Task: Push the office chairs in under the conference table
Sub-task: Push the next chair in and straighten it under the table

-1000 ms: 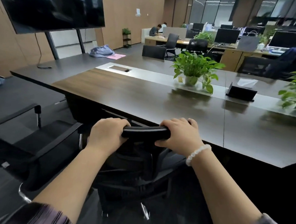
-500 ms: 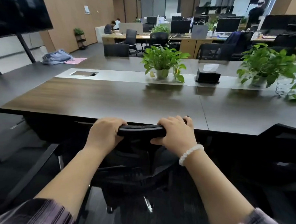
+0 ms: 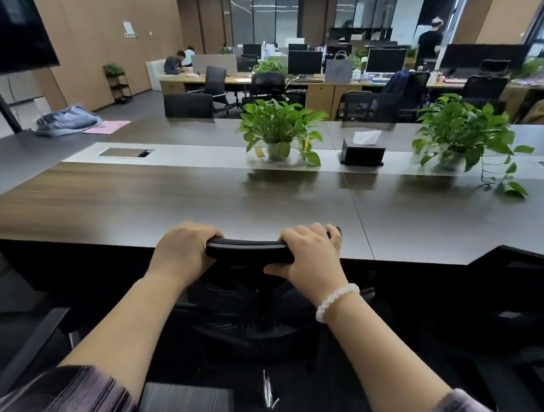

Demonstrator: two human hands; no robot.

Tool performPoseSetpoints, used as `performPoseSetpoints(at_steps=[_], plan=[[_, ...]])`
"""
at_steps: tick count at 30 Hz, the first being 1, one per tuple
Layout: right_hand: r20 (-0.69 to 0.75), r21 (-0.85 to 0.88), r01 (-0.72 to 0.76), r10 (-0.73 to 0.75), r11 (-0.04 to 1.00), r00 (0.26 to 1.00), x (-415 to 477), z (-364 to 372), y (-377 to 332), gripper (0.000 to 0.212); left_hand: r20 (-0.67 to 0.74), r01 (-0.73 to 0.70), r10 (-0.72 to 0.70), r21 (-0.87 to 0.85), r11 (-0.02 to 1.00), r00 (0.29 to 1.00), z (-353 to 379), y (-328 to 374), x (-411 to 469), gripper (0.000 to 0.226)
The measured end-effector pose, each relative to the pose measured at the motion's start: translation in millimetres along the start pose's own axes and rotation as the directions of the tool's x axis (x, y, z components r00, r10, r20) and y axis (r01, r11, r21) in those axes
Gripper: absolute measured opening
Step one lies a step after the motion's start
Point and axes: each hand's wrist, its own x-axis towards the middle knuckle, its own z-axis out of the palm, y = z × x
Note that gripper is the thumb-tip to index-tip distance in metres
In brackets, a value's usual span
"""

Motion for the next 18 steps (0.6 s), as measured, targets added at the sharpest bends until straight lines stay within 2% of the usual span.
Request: performPoseSetpoints(at_steps=[18], plan=[[0.001,0.049,0.053,-0.053,0.997,0.999,53,4,-10,0.05,0.098,0.086,-0.09,0.044,0.995,0.991,-5,-35,47,0.02]])
